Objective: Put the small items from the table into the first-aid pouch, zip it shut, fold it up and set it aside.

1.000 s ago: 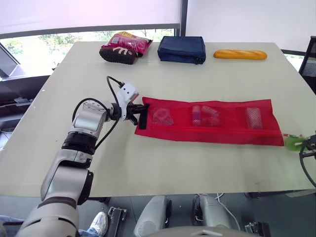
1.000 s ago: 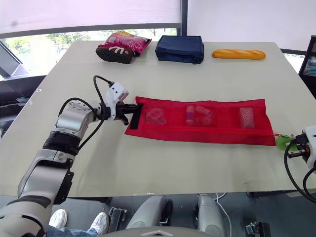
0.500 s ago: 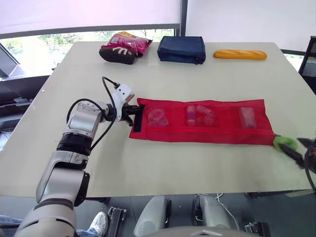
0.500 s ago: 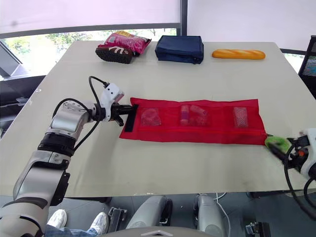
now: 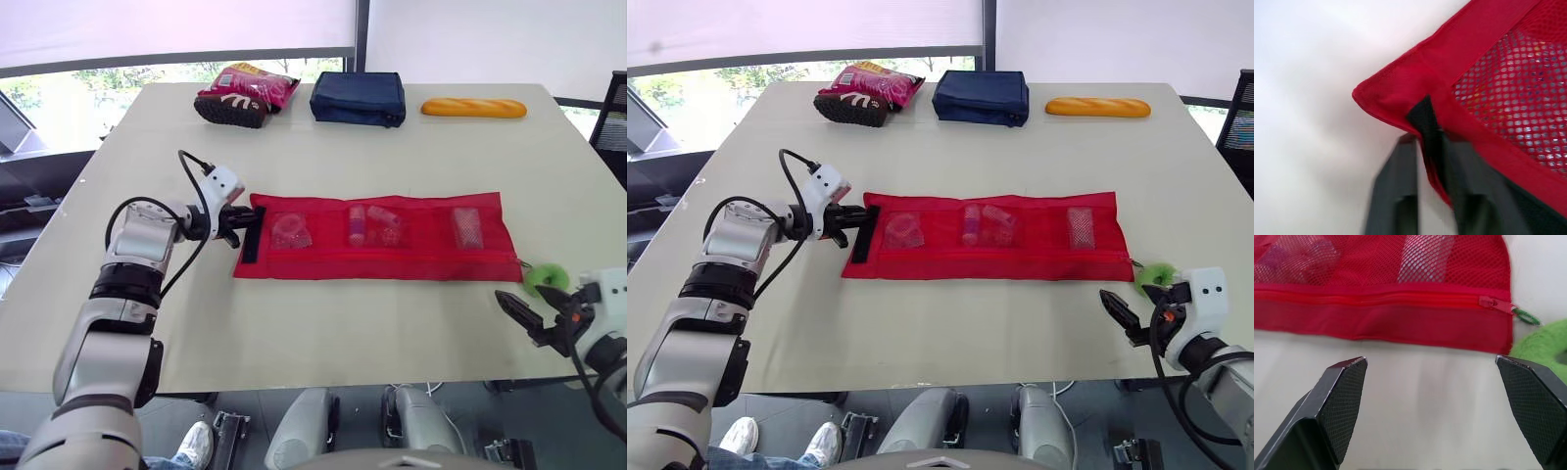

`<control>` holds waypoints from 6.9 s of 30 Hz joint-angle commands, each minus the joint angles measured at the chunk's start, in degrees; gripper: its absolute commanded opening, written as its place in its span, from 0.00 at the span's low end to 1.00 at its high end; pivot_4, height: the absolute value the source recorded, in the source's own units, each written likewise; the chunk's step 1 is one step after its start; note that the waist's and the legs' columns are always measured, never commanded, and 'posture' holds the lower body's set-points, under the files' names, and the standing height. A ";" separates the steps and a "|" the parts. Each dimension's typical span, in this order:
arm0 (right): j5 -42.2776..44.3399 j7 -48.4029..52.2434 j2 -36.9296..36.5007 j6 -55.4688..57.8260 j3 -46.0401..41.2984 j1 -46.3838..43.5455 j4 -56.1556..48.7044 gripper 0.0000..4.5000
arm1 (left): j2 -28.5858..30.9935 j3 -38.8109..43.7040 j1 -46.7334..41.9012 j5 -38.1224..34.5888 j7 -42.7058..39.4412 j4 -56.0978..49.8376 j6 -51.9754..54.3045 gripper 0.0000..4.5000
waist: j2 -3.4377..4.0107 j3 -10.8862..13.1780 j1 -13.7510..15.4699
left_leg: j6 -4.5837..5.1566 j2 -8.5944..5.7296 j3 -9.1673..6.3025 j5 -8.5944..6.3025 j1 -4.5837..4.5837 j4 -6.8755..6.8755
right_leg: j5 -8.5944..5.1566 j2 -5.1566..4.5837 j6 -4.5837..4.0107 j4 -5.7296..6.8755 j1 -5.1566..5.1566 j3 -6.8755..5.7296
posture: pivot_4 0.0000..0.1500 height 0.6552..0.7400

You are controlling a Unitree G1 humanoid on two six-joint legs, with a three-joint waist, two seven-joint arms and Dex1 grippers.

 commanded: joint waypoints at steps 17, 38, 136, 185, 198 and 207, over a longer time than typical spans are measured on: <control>-6.39 -3.18 4.84 -11.55 8.39 -6.61 10.84 1.00 | 1.79 7.60 -2.06 -33.07 -27.04 -41.51 16.05 0.99 | 0.16 0.02 -0.71 | -0.12 0.00 0.05 0.07 0.02 0.01 | -0.01 0.03 -0.02 0.04 -0.01 0.04 | 1.00 0.99; 1.31 -2.79 7.58 -9.95 4.37 -15.03 21.63 1.00 | 1.66 6.20 -2.52 -34.17 -28.10 -45.73 16.58 0.99 | 0.17 0.02 -0.71 | -0.13 -0.02 0.05 0.09 0.08 0.01 | -0.02 0.18 -0.01 0.09 0.00 0.14 | 1.00 0.99; -14.42 14.15 -6.63 -28.11 24.97 -34.56 25.47 0.01 | 7.00 10.01 0.48 -31.20 -26.32 -42.45 11.32 1.00 | 0.13 0.26 -0.68 | -0.09 -0.06 0.04 0.07 0.02 0.07 | 0.00 0.12 0.00 0.06 -0.01 0.10 | 1.00 0.99; -8.79 27.74 -5.82 -28.56 17.84 -37.03 34.34 0.91 | 9.72 12.94 8.32 -32.79 -21.06 -47.51 14.17 1.00 | 0.17 0.28 -1.00 | -0.10 0.00 0.09 0.07 0.05 0.02 | 0.00 0.12 -0.02 0.09 -0.04 0.11 | 1.00 0.99; -9.85 36.21 -9.15 -34.84 22.23 -33.17 24.17 0.18 | 4.18 18.05 24.20 -27.87 0.79 -53.23 17.28 1.00 | 0.21 0.30 -0.52 | -0.09 -0.05 0.05 0.06 0.05 0.02 | 0.01 -0.01 -0.01 0.06 -0.02 0.11 | 1.00 0.99; -4.01 35.60 -16.98 -27.50 17.65 -29.92 14.35 0.54 | -9.84 19.38 33.80 -21.08 31.06 -61.73 28.04 1.00 | 0.18 0.29 -0.37 | -0.11 -0.02 0.00 0.05 0.05 0.01 | 0.01 -0.04 -0.01 0.06 -0.01 0.06 | 1.00 0.99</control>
